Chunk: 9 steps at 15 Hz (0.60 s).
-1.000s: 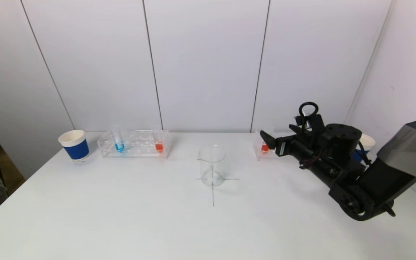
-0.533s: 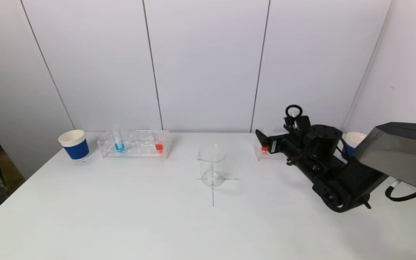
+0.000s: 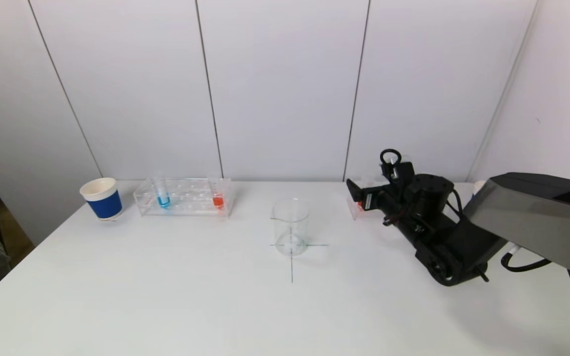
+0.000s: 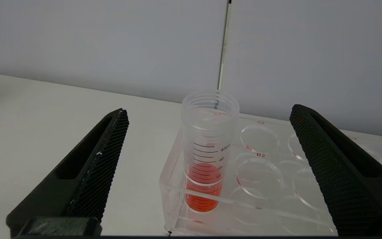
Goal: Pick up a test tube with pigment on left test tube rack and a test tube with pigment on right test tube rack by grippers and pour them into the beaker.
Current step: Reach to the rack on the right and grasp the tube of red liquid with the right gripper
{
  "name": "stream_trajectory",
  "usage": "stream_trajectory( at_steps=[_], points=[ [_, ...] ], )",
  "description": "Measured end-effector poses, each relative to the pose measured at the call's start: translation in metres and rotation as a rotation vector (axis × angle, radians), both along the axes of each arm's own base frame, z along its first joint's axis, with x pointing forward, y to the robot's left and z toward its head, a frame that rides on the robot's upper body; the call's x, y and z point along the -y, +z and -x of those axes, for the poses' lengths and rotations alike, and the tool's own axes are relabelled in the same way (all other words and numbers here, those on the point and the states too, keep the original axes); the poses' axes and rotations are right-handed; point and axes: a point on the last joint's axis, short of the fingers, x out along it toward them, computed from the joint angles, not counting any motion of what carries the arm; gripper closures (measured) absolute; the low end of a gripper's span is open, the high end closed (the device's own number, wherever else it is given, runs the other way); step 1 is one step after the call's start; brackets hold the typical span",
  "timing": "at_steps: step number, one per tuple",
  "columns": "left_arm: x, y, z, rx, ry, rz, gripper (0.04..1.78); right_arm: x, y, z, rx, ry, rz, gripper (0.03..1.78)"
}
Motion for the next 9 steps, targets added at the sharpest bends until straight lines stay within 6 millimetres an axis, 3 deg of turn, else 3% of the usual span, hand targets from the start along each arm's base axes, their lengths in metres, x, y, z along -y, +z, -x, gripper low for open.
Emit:
stream_trajectory(
  at_steps=[9],
  points=[
    [0.0, 0.0, 0.0, 0.0, 0.0, 0.0, 0.06, -0.0025, -0.0105, -0.0099, 0.004, -0.027, -0.002, 0.04]
  ],
)
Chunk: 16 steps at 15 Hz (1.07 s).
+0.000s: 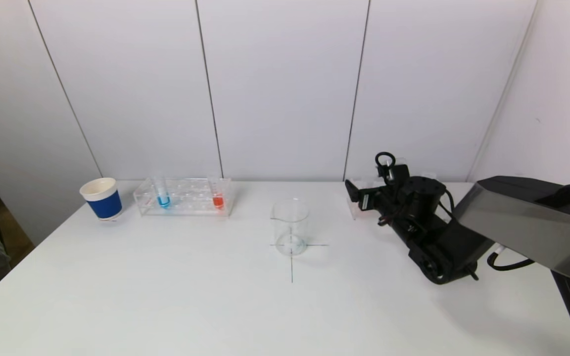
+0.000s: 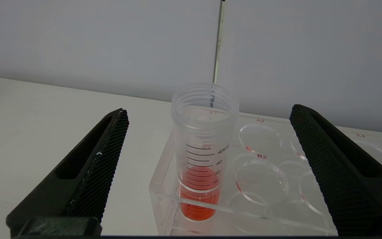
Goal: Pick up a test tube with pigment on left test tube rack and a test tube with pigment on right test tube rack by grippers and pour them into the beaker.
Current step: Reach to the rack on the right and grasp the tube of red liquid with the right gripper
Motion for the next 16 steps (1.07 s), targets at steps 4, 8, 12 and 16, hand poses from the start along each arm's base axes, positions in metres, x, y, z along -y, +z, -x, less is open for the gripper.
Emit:
stream_trajectory(
  at_steps=[4, 8, 12, 16],
  points=[
    [0.0, 0.0, 0.0, 0.0, 0.0, 0.0, 0.06, 0.0, -0.0016, -0.0001, -0.003, -0.001, 0.0, 0.04],
    [0.0, 0.0, 0.0, 0.0, 0.0, 0.0, 0.06, 0.0002, -0.002, 0.0005, -0.003, -0.001, -0.001, 0.04],
    [0.0, 0.0, 0.0, 0.0, 0.0, 0.0, 0.06, 0.0002, -0.0015, 0.0007, 0.003, 0.0, -0.001, 0.04],
    [0.0, 0.0, 0.0, 0.0, -0.001, 0.0, 0.06, 0.0001, -0.0014, 0.0006, 0.004, -0.001, -0.001, 0.04]
  ],
)
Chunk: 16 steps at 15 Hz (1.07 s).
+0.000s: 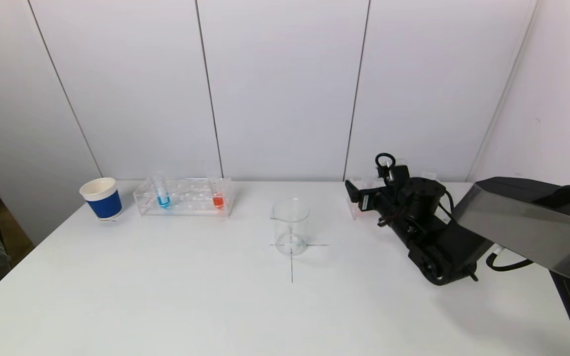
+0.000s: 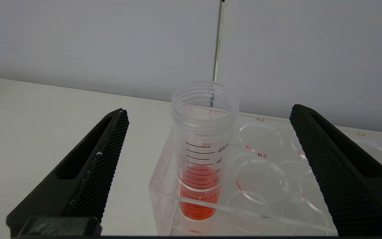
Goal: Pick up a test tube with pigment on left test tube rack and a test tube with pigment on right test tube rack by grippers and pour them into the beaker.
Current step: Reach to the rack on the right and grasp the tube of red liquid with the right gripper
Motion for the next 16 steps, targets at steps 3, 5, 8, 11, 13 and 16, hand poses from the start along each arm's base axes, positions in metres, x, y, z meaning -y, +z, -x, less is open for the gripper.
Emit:
stream_trajectory(
  at_steps=[3, 5, 8, 11, 13, 16],
  points=[
    [0.0, 0.0, 0.0, 0.0, 0.001, 0.0, 0.06, -0.0006, 0.0002, -0.0001, 0.002, 0.002, 0.0, 0.04],
    [0.0, 0.0, 0.0, 0.0, 0.001, 0.0, 0.06, -0.0007, -0.0003, -0.0003, 0.001, 0.002, 0.001, 0.04],
    [0.0, 0.0, 0.0, 0.0, 0.001, 0.0, 0.06, -0.0019, -0.0005, -0.0009, 0.001, 0.005, 0.002, 0.04],
    [0.0, 0.0, 0.0, 0.0, 0.0, 0.0, 0.06, -0.0023, -0.0016, -0.0018, 0.0, 0.005, 0.003, 0.04],
    [0.0, 0.0, 0.0, 0.0, 0.001, 0.0, 0.06, -0.0027, -0.0027, -0.0023, -0.003, 0.005, 0.004, 0.04],
    [0.0, 0.0, 0.0, 0.0, 0.001, 0.0, 0.06, -0.0028, -0.0028, -0.0028, -0.003, 0.005, 0.005, 0.04]
  ],
)
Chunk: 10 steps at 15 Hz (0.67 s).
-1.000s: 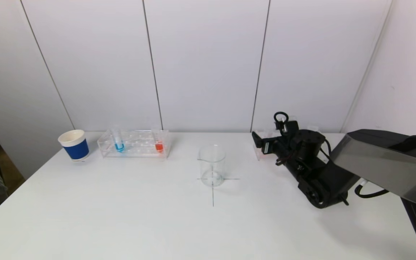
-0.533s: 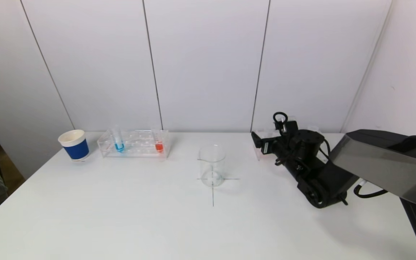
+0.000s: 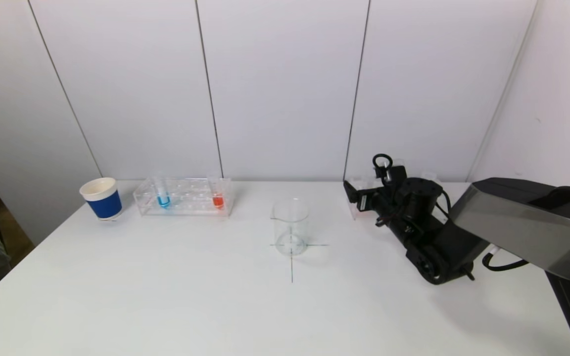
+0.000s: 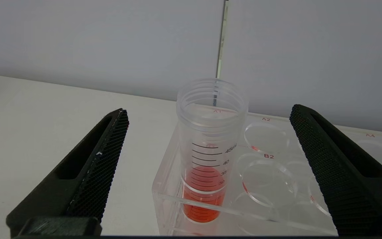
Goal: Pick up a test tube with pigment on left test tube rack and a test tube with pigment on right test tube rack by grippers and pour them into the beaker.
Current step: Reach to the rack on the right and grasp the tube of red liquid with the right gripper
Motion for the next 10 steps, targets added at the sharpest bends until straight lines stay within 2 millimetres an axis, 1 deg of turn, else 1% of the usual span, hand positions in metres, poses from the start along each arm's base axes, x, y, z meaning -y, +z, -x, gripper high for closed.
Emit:
stream_trajectory(
  at_steps=[5, 6, 8, 10],
  points=[
    [0.0, 0.0, 0.0, 0.0, 0.0, 0.0, 0.06, -0.0002, 0.0007, -0.0008, 0.003, -0.001, 0.0, 0.04],
    [0.0, 0.0, 0.0, 0.0, 0.0, 0.0, 0.06, -0.0003, 0.0009, -0.001, 0.003, -0.001, -0.001, 0.07],
    [0.0, 0.0, 0.0, 0.0, -0.001, 0.0, 0.06, -0.0001, 0.0009, -0.0012, 0.003, -0.001, -0.001, 0.18],
    [0.0, 0.0, 0.0, 0.0, 0.0, 0.0, 0.06, 0.0003, 0.0015, -0.0018, 0.005, -0.009, -0.002, 0.4]
  ],
)
